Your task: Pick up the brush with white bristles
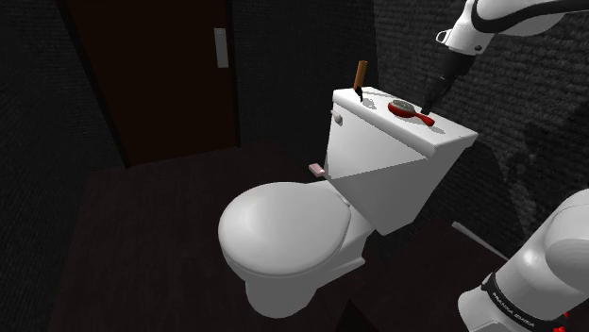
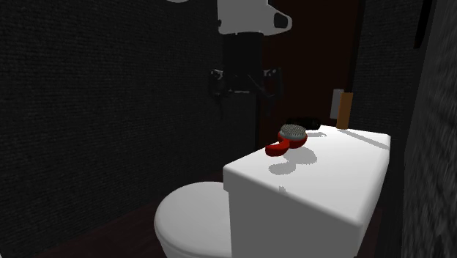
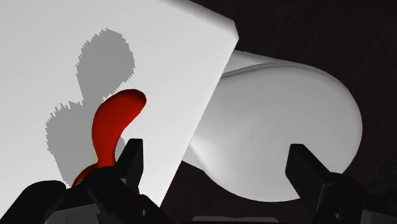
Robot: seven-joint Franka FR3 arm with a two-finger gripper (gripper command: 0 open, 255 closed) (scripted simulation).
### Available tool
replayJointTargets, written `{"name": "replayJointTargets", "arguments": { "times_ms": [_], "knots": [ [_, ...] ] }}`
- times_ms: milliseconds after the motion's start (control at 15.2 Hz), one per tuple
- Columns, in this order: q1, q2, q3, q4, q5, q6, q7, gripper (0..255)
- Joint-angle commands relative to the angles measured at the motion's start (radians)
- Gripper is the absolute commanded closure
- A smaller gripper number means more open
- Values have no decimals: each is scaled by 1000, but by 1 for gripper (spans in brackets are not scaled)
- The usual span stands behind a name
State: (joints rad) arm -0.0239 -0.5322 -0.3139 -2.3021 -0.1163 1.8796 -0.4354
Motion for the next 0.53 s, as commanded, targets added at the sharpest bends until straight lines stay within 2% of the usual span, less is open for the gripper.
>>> {"name": "replayJointTargets", "arguments": {
  "times_ms": [0,462],
  "knots": [
    [10,53,-49,43,18,35,-71,0],
    [56,273,-212,218,158,121,-327,0]
  ]
}}
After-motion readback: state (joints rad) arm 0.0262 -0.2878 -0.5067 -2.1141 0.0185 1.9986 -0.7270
